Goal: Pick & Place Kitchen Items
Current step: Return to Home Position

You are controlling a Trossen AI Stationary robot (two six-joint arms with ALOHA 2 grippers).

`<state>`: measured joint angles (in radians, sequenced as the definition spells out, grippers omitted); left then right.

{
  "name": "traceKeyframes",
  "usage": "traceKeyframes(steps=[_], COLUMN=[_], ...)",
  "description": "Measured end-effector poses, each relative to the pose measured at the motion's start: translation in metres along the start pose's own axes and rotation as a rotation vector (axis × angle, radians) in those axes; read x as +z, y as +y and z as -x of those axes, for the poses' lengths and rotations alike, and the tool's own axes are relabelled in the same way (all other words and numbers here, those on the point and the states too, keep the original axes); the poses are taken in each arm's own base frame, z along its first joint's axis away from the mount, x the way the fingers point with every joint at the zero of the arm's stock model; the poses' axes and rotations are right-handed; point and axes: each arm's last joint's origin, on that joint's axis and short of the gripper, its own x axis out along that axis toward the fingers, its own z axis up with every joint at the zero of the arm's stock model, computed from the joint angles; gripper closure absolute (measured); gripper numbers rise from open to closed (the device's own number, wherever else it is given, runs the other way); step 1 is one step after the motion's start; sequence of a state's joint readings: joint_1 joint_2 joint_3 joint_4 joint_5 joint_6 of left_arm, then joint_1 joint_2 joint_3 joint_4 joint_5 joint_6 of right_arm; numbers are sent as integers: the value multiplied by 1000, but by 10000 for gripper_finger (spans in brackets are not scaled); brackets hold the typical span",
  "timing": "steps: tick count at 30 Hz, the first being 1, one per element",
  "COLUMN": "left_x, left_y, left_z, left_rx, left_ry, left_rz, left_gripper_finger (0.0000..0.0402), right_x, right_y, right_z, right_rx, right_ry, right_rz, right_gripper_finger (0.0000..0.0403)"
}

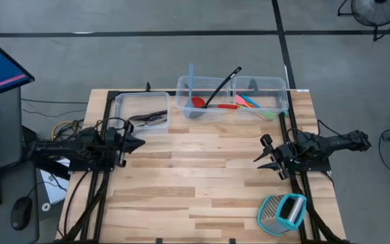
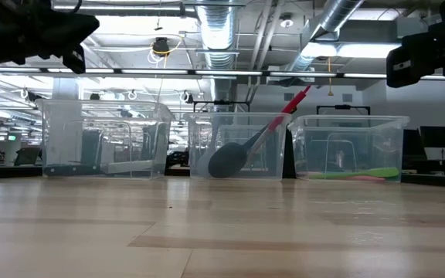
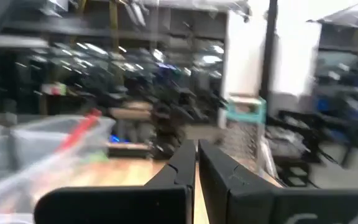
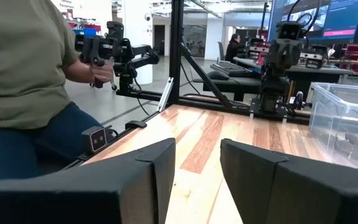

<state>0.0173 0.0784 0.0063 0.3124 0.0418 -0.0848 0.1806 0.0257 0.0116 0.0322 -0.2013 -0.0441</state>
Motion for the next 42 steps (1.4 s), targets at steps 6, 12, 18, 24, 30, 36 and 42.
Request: traceKeyframes(steps=[6,12,18,24,30,36,42], left_x=[-19,-27,-26,-26,-25,-25,-25], left_y=[-5,-4,-4,-4,-4,-4,-4], left_z=[2,3,3,3,3,3,3], left_rx=[-172,-164,-155,-155,-152,-153,-153], left_ry=[207,287,282,277,271,267,266], left_rz=[13,7,-12,-13,-14,-14,-14], left_gripper_finger=[400,400,400,400,397,396,398], right_x=[0,0,0,0,0,0,0], right_y=[0,0,0,0,0,0,0], right_z=[0,0,0,0,0,0,0], right_rx=[0,0,0,0,0,0,0], right_ry=[0,0,-1,-2,-2,-3,-3], right_rz=[0,0,0,0,0,0,1], right_gripper_finger=[278,278,278,278,278,278,278])
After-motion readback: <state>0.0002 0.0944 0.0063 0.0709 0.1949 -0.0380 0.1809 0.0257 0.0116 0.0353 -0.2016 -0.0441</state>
